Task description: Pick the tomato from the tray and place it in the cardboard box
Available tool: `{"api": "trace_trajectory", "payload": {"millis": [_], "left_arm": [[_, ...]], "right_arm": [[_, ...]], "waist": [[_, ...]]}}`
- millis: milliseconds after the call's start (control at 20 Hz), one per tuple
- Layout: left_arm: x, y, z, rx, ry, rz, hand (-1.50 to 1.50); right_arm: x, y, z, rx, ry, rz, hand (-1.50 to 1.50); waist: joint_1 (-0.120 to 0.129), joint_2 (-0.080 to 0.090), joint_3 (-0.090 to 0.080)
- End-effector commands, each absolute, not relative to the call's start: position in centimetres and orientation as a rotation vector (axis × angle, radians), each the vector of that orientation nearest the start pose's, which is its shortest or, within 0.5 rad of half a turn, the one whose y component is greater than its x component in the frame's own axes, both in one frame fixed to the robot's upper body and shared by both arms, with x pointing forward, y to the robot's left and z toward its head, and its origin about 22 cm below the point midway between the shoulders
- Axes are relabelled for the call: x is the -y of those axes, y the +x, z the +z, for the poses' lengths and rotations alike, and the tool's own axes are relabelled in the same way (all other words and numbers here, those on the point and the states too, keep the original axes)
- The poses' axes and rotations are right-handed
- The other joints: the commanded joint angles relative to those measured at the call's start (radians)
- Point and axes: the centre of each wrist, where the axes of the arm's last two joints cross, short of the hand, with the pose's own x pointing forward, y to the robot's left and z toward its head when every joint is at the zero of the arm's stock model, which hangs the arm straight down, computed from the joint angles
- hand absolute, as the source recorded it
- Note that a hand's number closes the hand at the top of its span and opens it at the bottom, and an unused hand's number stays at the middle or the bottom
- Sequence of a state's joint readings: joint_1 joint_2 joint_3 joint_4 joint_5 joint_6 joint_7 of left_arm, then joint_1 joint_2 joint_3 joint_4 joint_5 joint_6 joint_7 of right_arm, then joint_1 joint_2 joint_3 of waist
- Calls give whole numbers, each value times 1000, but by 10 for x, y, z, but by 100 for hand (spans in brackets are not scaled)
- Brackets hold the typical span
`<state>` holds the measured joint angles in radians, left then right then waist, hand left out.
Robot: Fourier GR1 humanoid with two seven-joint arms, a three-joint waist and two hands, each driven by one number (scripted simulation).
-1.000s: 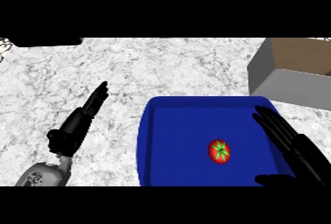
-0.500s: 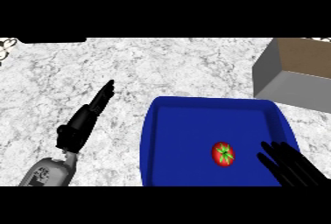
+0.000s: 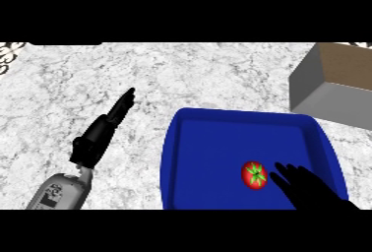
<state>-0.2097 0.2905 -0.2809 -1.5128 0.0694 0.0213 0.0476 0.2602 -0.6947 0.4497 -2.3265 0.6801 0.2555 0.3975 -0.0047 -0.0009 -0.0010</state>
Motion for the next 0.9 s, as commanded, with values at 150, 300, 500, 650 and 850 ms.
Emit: {"api": "trace_trajectory", "payload": {"millis": [150,300,500,650,850], "left_arm": [[-221,280,41,1585,-46,-443,0],[-210,293,42,1593,-30,-436,0],[-216,281,37,1602,-38,-457,0],[-205,290,49,1610,-28,-440,0],[-223,290,48,1600,-35,-470,0]], "right_arm": [[199,140,123,1331,-596,1321,-150],[177,154,106,1302,-619,1337,-150],[195,163,92,1228,-610,1346,-150],[194,169,72,1231,-619,1365,-150],[192,179,81,1313,-629,1330,-150]], "waist": [[3,0,1],[3,1,1],[4,0,1],[2,1,1],[3,1,1]]}}
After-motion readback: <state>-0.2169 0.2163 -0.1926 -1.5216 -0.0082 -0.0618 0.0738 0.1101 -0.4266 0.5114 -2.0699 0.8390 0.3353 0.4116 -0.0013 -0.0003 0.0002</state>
